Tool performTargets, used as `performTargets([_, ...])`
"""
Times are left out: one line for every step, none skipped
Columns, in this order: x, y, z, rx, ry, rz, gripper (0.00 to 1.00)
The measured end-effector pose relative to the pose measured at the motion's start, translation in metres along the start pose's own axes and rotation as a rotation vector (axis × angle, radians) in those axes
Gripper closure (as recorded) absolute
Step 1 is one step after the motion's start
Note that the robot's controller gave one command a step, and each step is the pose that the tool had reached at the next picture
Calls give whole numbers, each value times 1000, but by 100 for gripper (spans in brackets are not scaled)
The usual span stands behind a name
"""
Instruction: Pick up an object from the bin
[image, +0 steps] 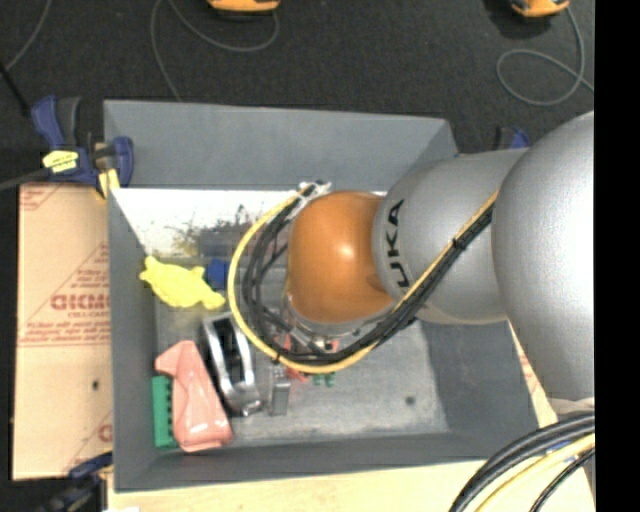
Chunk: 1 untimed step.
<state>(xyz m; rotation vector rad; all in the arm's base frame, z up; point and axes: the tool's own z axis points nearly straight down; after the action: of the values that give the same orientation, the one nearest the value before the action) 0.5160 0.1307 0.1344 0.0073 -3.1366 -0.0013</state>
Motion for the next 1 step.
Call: performTargets([-2,0,-4,-1,-7,4,0])
